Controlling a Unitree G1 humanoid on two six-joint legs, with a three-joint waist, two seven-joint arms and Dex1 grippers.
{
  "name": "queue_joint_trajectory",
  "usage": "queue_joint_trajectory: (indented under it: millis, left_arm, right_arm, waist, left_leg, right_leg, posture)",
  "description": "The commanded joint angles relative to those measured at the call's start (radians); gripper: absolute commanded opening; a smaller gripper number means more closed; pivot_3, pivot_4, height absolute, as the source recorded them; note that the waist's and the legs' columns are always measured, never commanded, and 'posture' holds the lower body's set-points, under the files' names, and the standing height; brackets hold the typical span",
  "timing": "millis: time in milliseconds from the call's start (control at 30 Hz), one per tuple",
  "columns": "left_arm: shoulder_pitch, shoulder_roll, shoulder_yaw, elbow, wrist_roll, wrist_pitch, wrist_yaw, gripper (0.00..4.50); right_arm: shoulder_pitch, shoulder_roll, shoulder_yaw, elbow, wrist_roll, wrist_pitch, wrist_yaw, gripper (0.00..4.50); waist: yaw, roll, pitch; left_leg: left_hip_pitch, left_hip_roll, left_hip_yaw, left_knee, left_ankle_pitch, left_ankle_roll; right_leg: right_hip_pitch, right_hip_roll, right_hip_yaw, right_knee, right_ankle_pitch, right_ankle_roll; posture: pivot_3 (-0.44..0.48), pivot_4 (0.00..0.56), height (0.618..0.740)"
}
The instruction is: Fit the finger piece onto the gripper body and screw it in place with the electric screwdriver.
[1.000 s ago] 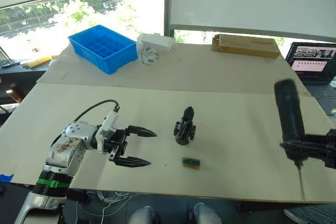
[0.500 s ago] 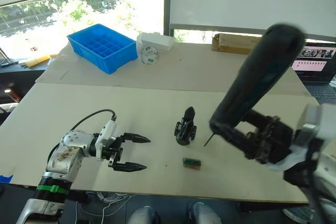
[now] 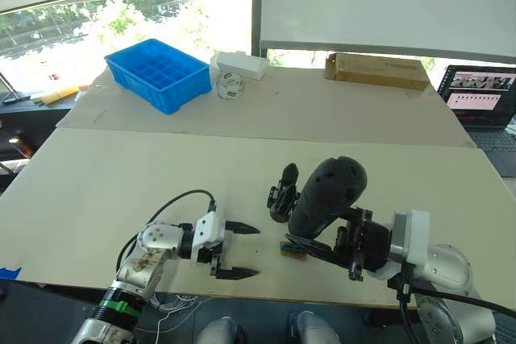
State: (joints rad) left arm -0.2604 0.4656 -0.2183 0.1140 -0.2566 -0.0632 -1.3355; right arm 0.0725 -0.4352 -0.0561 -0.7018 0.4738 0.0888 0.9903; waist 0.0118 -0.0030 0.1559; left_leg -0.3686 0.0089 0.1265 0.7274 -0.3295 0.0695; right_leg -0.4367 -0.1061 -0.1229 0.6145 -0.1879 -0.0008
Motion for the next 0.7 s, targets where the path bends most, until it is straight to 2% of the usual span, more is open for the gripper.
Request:
queue_joint_trajectory:
  millis: [33, 400, 700]
  left_arm:
    - [-0.015, -0.008, -0.026, -0.007, 0.012, -0.01, 0.009, 4.5]
    - [-0.027, -0.047, -0.088, 0.024, 0.061, 0.014, 0.07, 4.5]
    - [-0.036, -0.071, -0.146, 0.087, 0.103, -0.079, 0.048, 4.5]
  right_arm:
    - [0.008, -0.019, -0.01, -0.02, 0.023, -0.061, 0.001, 1.91]
    - [0.014, -0.105, -0.07, -0.014, 0.101, -0.027, -0.029, 1.91]
    - [0.015, -0.148, -0.072, -0.008, 0.132, -0.022, -0.039, 1.91]
  waist:
    - [0.0, 0.0, 0.0]
    - [0.001, 0.0, 0.0]
    - [0.012, 0.002, -0.001]
  left_leg:
    - [0.0, 0.0, 0.0, 0.0, 0.0, 0.0]
    - [0.0, 0.002, -0.002, 0.0, -0.001, 0.001]
    - [0.0, 0.002, -0.002, 0.001, -0.002, 0.004]
  right_leg:
    - [0.0, 0.0, 0.0, 0.0, 0.0, 0.0]
    - [0.0, -0.002, 0.0, 0.0, 0.0, -0.001]
    - [0.001, -0.004, 0.0, -0.001, 0.001, -0.001]
  posture:
    - [0.0, 0.15, 0.74]
    - [0.0, 0.15, 0.74]
    - [0.0, 0.15, 0.74]
